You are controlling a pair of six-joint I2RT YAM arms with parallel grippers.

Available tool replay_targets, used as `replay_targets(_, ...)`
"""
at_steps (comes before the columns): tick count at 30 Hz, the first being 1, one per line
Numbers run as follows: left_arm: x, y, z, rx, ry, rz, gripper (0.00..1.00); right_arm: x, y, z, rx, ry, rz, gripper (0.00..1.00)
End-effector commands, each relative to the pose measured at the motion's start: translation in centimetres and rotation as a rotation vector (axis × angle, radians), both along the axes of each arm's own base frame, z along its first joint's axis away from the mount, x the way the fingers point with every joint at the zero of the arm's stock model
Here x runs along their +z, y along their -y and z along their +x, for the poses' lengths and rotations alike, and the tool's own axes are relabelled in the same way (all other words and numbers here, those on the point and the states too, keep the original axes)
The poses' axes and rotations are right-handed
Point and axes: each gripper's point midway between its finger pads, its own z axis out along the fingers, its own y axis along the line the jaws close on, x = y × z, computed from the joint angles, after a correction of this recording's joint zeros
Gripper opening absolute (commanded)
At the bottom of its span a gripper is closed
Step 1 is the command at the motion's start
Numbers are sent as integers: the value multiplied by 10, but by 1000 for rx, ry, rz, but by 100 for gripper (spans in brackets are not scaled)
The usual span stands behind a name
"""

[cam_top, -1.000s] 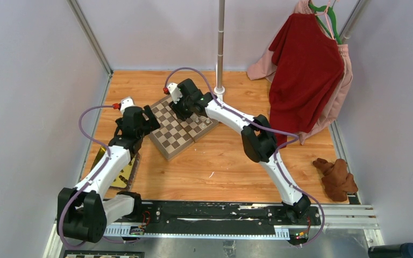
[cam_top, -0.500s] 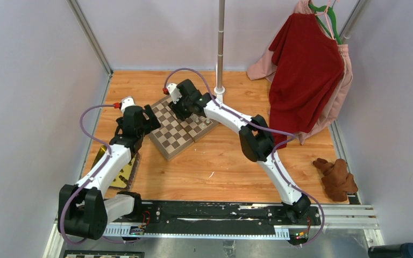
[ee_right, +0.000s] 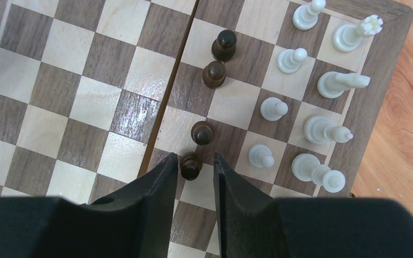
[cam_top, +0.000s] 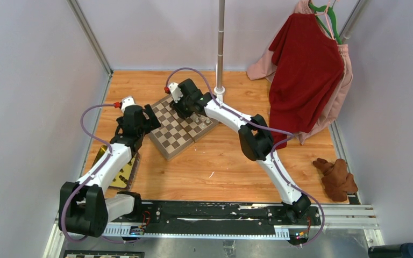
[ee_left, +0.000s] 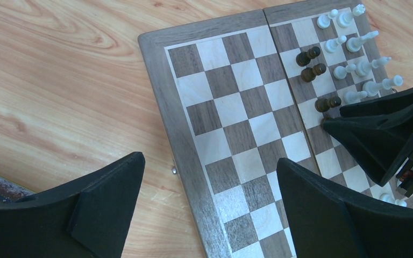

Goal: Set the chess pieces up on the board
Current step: Pick up the chess piece from the chessboard.

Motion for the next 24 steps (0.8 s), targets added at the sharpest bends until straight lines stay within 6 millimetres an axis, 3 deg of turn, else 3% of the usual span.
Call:
replay_targets(1, 1, -2, 5, 0, 14, 1, 100, -4, 2, 8, -13, -10, 11, 34)
replay_targets(11, -1, -2, 1, 12, 9, -14, 100, 0, 1, 4, -4, -18, 22, 15)
replay_targets(18, -2, -3, -8, 22, 10, -26, 100, 11, 6, -3, 0, -5, 17, 11)
replay_targets(24, 3, -5, -14, 34, 11, -29, 100, 21, 9, -22, 18, 17, 3, 10)
